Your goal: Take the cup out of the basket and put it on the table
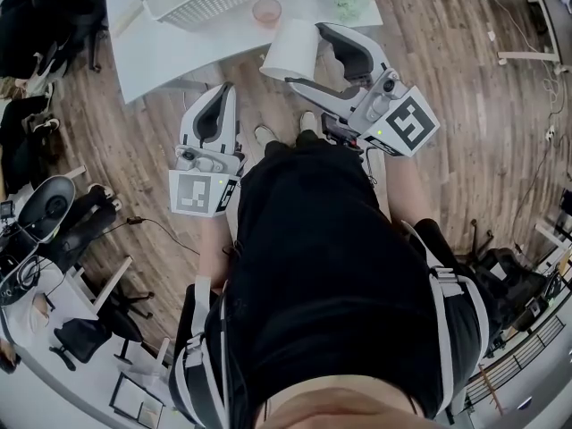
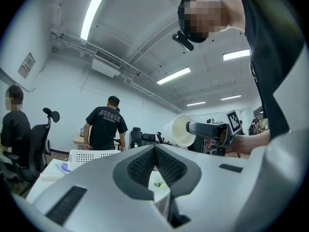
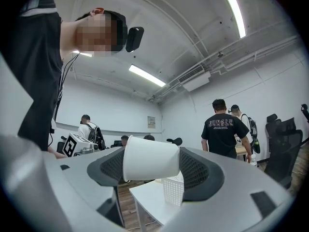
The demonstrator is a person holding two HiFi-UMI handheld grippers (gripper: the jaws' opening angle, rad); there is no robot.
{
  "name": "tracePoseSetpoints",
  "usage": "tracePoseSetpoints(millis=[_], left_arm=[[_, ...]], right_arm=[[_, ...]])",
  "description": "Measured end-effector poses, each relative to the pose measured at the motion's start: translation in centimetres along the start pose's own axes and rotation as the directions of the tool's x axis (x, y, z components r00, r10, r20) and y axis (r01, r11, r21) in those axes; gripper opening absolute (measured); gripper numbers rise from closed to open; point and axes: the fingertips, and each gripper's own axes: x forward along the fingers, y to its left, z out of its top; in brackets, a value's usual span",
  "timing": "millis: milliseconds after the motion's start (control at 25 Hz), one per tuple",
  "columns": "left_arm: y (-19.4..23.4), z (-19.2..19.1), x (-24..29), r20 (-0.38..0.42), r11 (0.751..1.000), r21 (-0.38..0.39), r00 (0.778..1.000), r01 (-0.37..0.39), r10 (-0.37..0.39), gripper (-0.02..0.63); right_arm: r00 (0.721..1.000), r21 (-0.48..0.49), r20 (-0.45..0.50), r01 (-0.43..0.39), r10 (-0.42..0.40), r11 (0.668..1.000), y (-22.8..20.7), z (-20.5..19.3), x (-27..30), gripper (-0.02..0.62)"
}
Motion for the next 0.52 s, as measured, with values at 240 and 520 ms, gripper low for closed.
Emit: tracePoseSetpoints(millis=[240, 520], left_arm=[[-0.70, 0.05, -0.06, -0.001, 1.000, -0.002, 1.000, -0.001, 0.001, 0.020], [-0.99, -0.21, -0.62, -0.004, 1.000, -0.004, 1.000, 0.001, -0.001, 0.020]], right_arm=[[1.000, 0.002, -0.023, -0.006, 0.006, 1.000, 0.21, -0.62, -0.65, 0.353], [1.000, 0.001, -0.021, 0.000, 0.000, 1.000, 0.58, -0.76, -0.99, 0.353]])
